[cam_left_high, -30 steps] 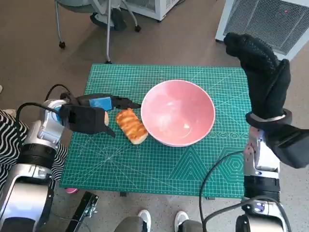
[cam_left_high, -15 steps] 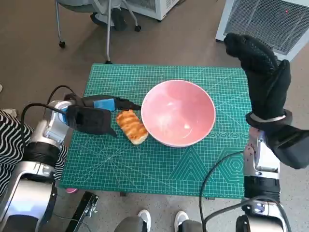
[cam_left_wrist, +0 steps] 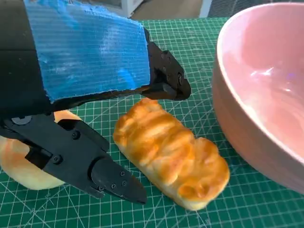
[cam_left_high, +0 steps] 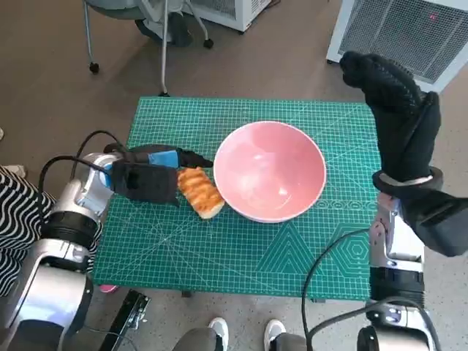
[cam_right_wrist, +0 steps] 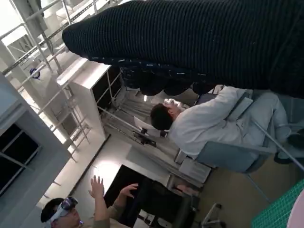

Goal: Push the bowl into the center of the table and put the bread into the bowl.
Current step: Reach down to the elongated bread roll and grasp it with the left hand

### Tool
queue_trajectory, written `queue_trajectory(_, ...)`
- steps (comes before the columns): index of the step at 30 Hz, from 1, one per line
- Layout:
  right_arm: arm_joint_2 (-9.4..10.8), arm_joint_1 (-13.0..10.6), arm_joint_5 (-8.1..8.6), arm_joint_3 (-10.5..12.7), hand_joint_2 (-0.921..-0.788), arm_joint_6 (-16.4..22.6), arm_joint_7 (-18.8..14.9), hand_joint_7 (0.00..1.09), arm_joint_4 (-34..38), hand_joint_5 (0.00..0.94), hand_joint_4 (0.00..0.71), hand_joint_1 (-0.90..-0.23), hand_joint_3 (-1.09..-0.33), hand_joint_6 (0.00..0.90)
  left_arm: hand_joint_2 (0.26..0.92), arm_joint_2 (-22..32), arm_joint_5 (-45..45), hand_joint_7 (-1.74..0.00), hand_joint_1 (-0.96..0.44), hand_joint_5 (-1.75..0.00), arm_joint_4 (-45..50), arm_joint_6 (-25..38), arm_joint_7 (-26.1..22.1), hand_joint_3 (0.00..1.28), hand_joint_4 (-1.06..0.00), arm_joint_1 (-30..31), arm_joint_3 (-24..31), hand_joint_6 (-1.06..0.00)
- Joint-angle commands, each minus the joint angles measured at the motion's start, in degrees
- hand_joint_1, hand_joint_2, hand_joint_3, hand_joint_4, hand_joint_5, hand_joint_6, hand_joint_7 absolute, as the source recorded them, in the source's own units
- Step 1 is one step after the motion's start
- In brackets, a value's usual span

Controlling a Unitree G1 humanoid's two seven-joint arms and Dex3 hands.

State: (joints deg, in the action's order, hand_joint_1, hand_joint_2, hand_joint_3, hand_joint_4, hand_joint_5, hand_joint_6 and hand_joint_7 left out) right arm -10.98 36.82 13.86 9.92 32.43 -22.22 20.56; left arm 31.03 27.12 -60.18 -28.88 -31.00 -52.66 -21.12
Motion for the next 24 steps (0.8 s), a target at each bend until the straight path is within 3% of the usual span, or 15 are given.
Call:
queue_trajectory(1, -0.2, -1.7, 0.75, 0.1, -0.921, -0.9, -0.1, 0.42, -0.1, 0.001, 0.174, -0.77, -0.631, 0.086, 0.74, -0.5, 1.4, -0.03, -0.21, -0.02, -2.2, -0.7, 1.7, 0.01, -0.26, -1.6, -1.0, -0.46)
queue_trajectory(12, -0.3, -2.1, 0.85, 0.3, -0.921, -1.0, -0.1, 0.42, -0.5, 0.001, 0.175, -0.777, -0.63, 0.087, 0.754, -1.8, 3.6, -0.03, -0.15, -0.03, -6.9, -1.8, 6.3, 0.01, -0.36, -2.3, -2.9, -0.52)
queue_trajectory(24, -0.3, -2.4, 0.78, 0.4, -0.921, -1.3, 0.0, 0.42, -0.8, 0.001, 0.175, -0.763, -0.631, 0.091, 0.801, -2.6, 6.9, -0.11, -0.12, -0.05, -10.5, 0.4, 10.6, 0.02, -0.56, -2.6, -5.8, -0.72)
